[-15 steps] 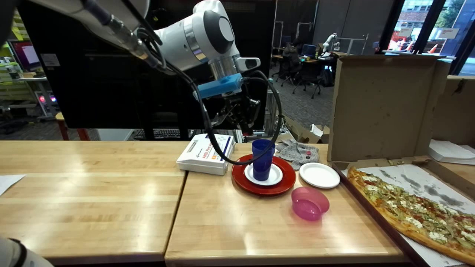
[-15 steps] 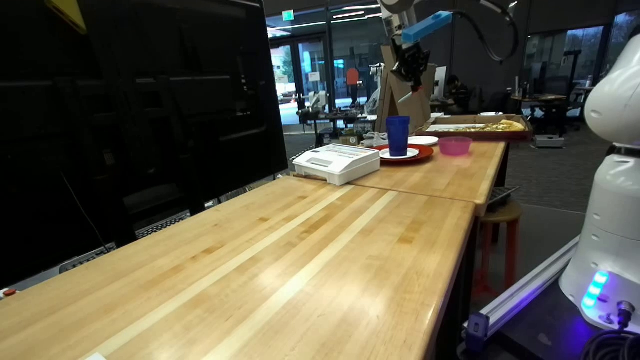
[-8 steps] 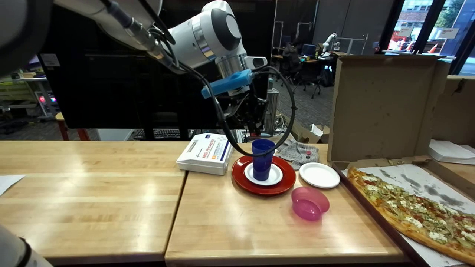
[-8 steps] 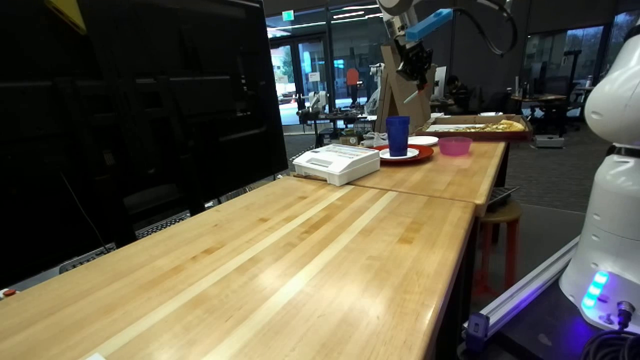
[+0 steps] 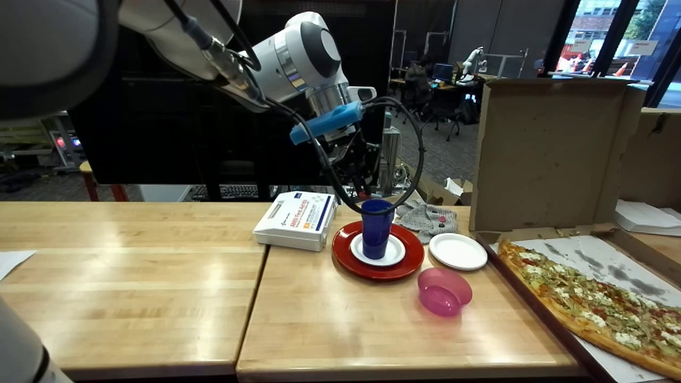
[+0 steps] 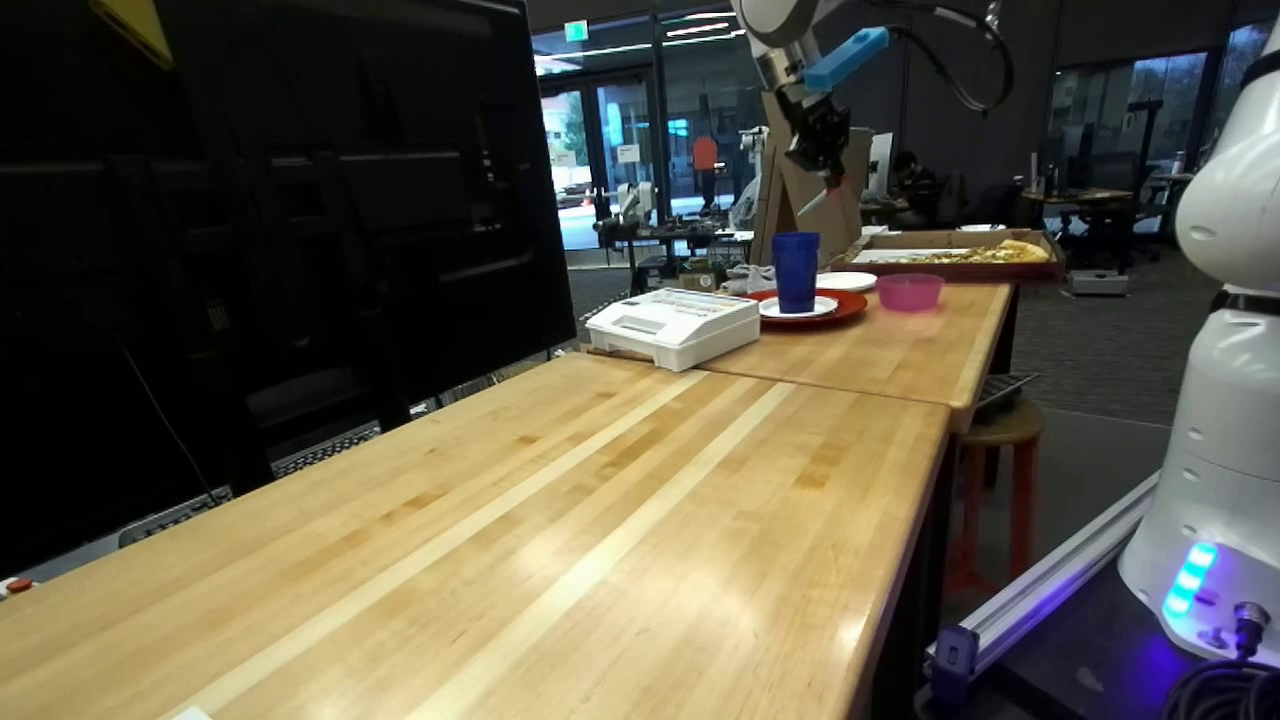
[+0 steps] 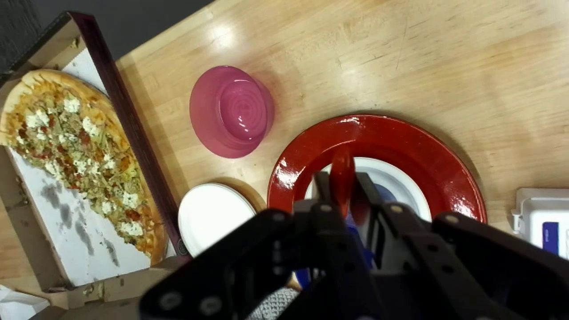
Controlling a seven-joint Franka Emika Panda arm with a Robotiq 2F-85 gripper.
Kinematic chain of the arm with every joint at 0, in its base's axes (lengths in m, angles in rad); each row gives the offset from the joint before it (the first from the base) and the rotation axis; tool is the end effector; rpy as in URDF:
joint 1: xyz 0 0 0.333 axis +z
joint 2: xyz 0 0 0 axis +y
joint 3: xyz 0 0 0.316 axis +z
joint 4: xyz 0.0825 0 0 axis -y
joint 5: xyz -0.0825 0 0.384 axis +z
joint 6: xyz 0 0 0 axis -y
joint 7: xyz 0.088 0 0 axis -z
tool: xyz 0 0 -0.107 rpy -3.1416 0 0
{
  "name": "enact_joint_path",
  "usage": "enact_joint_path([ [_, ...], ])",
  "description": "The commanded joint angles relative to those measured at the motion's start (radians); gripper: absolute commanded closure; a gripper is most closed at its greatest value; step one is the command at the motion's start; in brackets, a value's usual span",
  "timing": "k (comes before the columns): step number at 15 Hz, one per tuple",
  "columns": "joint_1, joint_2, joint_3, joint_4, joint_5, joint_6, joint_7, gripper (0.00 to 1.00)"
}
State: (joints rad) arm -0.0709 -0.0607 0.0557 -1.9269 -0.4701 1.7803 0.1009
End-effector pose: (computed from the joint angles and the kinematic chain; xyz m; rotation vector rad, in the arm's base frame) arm 0.5352 -0.0467 0.5154 2.6786 0.0044 -0.0885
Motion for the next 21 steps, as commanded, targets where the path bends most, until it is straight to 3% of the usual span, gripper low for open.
enact_joint_path([
  [1, 0.032, 0.037, -0.012, 0.049, -0.034, -0.057, -0.039, 0.96],
  [13, 0.059, 0.076, -0.012, 0.063, -0.129, -0.124, -0.068, 0.96],
  [21, 0.074, 0.114, -0.008, 0.135, -0.148, -0.178, -0.137, 0.96],
])
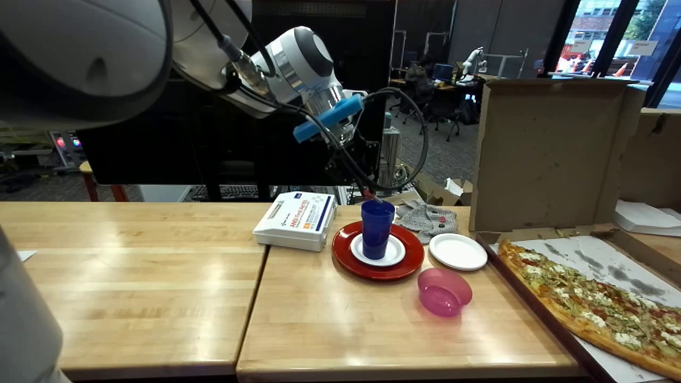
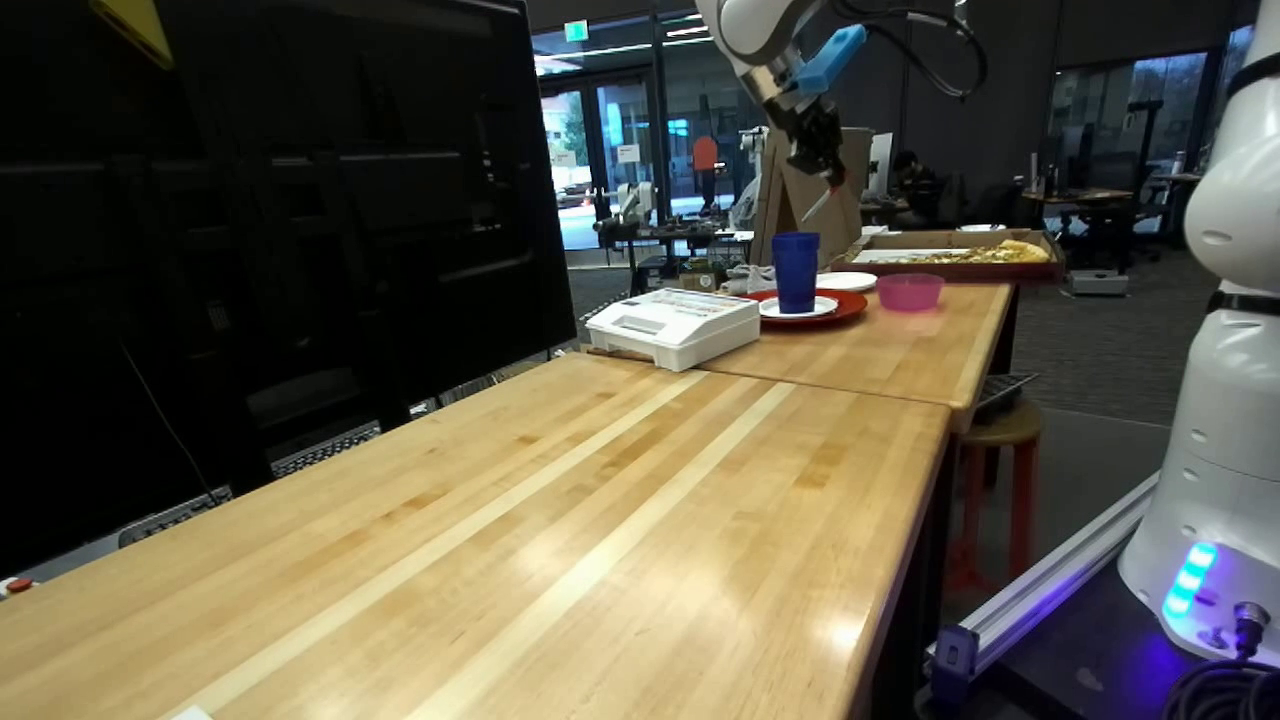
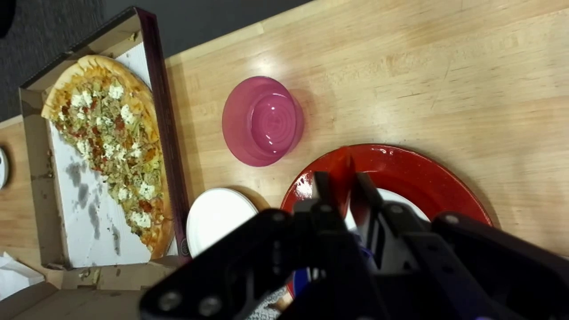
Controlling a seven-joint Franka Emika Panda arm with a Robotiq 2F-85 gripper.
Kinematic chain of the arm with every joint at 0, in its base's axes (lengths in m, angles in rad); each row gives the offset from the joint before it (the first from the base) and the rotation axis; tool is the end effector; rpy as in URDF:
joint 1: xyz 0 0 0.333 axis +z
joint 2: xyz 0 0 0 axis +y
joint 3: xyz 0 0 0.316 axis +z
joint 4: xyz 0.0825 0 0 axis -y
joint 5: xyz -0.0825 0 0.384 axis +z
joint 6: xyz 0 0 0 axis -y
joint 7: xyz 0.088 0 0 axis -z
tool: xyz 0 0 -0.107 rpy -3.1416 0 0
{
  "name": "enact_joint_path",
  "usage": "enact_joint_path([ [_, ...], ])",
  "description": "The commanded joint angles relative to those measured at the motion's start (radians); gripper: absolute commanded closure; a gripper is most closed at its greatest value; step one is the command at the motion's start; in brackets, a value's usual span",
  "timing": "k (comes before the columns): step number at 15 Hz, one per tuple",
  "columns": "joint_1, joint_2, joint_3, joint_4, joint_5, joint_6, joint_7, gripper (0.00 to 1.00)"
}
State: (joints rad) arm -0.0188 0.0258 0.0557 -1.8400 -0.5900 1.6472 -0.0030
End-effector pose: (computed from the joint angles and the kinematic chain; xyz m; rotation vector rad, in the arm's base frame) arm 0.5513 -0.0356 0.5066 2.5386 0.1943 -0.2658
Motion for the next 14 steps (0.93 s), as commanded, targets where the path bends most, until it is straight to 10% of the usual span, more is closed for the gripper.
enact_joint_path([
  [1, 0.025, 0.039, -0.008, 0.061, -0.031, -0.055, -0.039, 0.96],
  [14, 0.047, 0.126, -0.009, 0.155, -0.058, -0.102, -0.101, 0.96],
])
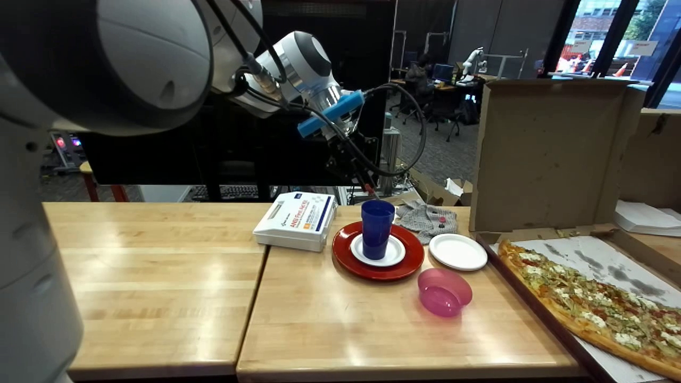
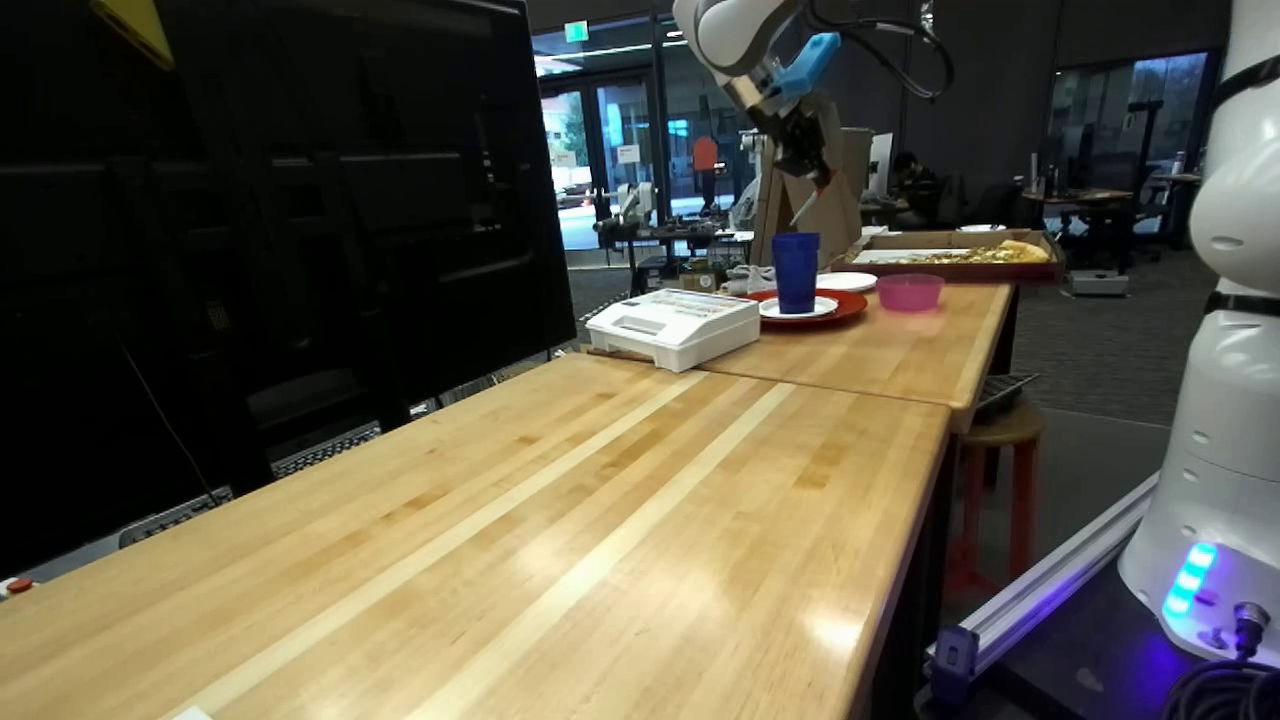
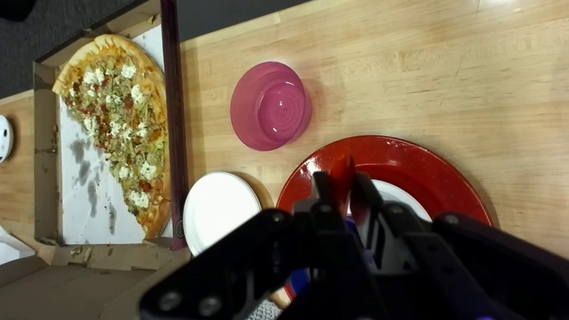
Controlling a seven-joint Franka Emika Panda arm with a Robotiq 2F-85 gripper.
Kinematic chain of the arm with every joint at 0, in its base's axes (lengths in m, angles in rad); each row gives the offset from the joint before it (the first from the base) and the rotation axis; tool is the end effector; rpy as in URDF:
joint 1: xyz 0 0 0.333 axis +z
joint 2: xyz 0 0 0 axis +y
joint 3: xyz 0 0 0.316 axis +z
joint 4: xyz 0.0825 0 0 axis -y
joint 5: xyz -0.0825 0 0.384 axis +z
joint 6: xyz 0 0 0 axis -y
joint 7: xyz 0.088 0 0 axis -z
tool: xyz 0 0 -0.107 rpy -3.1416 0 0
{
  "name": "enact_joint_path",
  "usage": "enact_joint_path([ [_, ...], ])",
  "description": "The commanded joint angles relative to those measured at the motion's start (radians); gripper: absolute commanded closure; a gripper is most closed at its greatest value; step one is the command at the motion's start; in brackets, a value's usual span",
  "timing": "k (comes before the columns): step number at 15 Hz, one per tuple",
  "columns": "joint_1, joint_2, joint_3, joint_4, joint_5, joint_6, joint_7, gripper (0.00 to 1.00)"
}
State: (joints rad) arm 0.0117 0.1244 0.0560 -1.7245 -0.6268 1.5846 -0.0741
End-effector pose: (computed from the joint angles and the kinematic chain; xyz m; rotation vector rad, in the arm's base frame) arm 0.5784 -0.0244 0.5030 2.4896 0.2966 -0.3346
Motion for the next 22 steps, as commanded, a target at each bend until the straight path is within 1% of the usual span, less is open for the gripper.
enact_joint_path([
  [1, 0.017, 0.033, -0.01, 0.043, -0.023, -0.045, -0.032, 0.96],
  [11, 0.019, 0.089, -0.013, 0.072, -0.03, -0.087, -0.052, 0.96],
  [22, 0.023, 0.139, -0.014, 0.124, -0.042, -0.1, -0.074, 0.96],
])
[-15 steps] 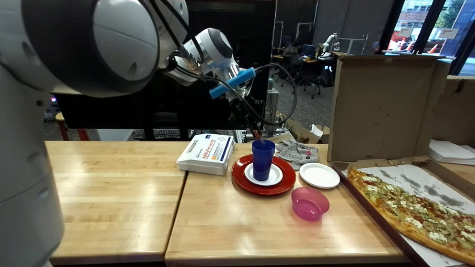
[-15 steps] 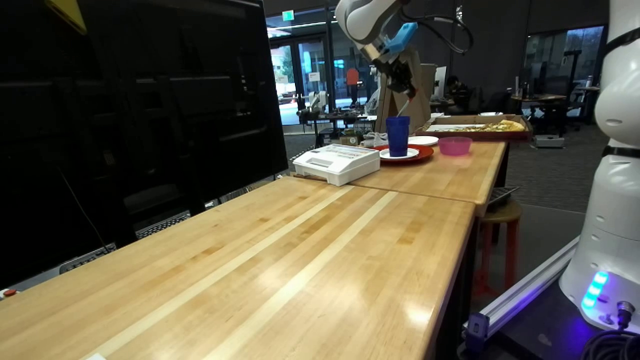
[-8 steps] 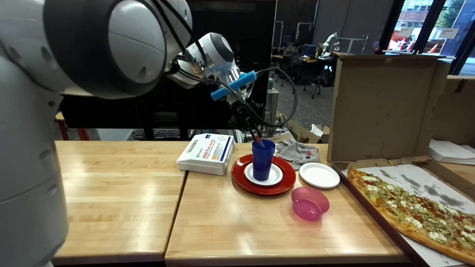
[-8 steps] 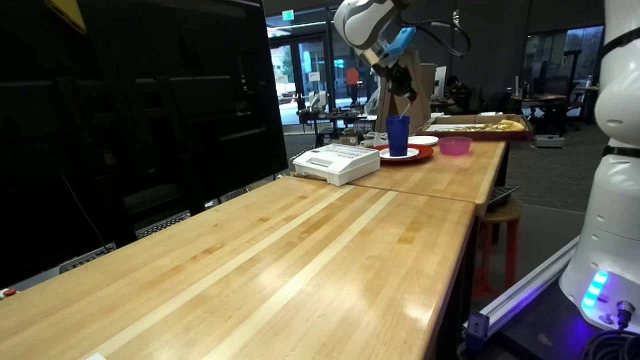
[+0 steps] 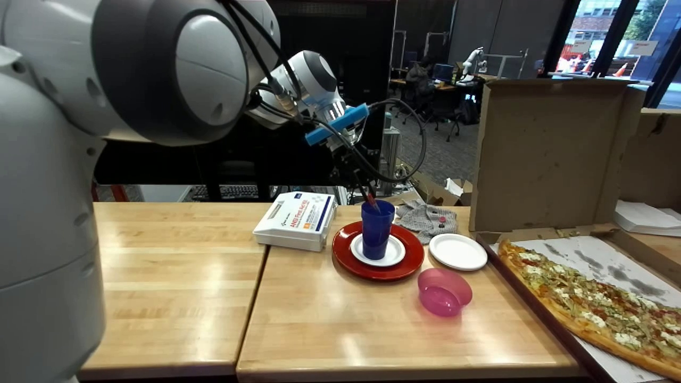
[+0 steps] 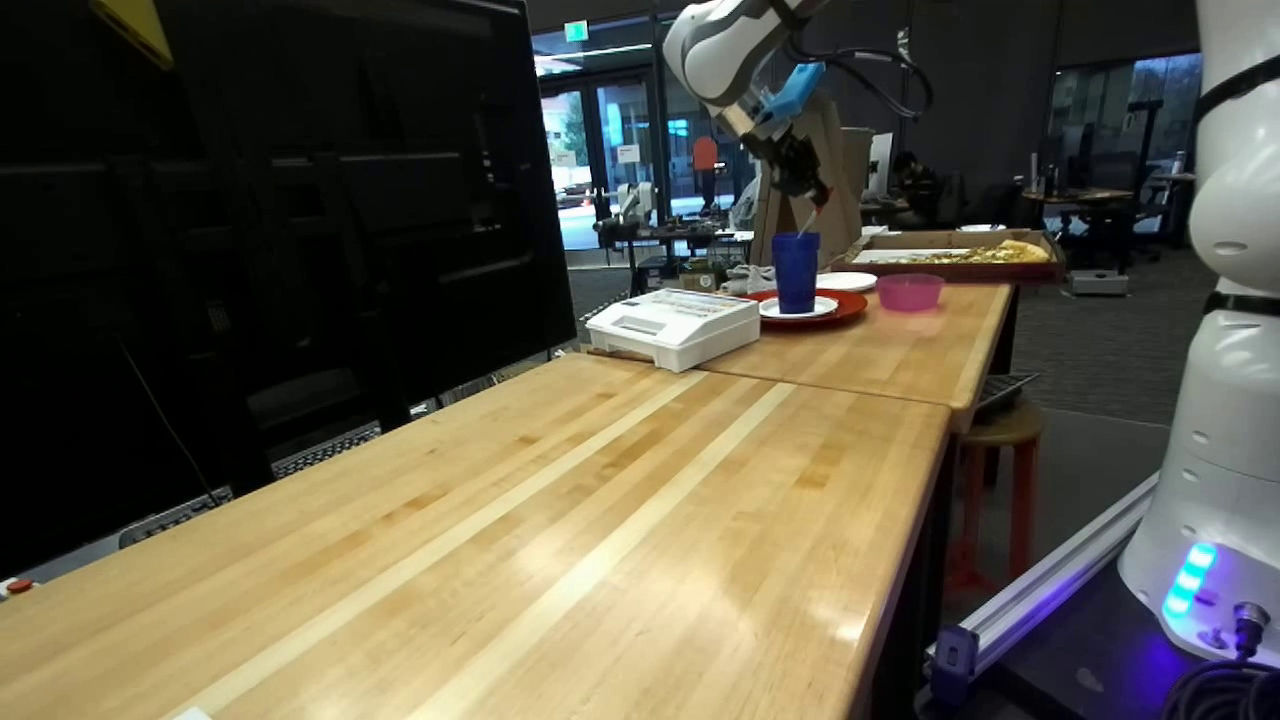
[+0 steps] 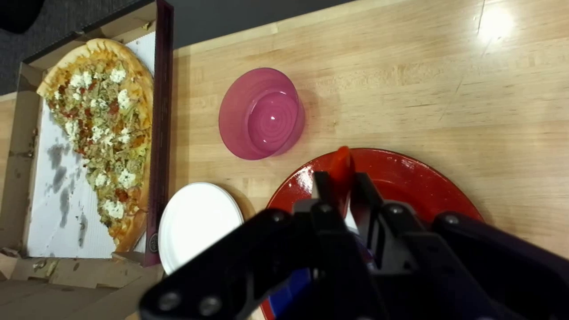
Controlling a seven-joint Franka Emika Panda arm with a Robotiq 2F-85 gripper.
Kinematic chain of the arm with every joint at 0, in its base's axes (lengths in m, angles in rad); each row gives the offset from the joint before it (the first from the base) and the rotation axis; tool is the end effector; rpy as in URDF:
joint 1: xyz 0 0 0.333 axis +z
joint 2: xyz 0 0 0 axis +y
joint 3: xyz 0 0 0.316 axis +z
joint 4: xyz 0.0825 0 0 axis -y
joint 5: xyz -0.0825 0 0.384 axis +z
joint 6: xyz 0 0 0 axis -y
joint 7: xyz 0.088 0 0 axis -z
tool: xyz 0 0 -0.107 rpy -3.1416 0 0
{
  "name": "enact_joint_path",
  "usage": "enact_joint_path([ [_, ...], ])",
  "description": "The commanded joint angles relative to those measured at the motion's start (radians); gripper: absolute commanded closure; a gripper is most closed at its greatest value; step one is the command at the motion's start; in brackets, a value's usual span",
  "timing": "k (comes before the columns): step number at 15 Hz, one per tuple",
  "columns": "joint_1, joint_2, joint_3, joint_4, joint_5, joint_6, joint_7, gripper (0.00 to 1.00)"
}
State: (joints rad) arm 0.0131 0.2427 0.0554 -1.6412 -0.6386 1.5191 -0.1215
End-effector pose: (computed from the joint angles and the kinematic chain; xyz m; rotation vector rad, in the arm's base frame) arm 0.6007 -0.0281 0.4690 2.4623 0.3446 -0.4779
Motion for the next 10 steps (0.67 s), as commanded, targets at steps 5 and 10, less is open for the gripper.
enact_joint_path([
  [5, 0.028, 0.05, -0.012, 0.073, -0.05, -0.05, -0.037, 0.96],
  [10, 0.036, 0.08, -0.012, 0.102, -0.057, -0.061, -0.045, 0.96],
])
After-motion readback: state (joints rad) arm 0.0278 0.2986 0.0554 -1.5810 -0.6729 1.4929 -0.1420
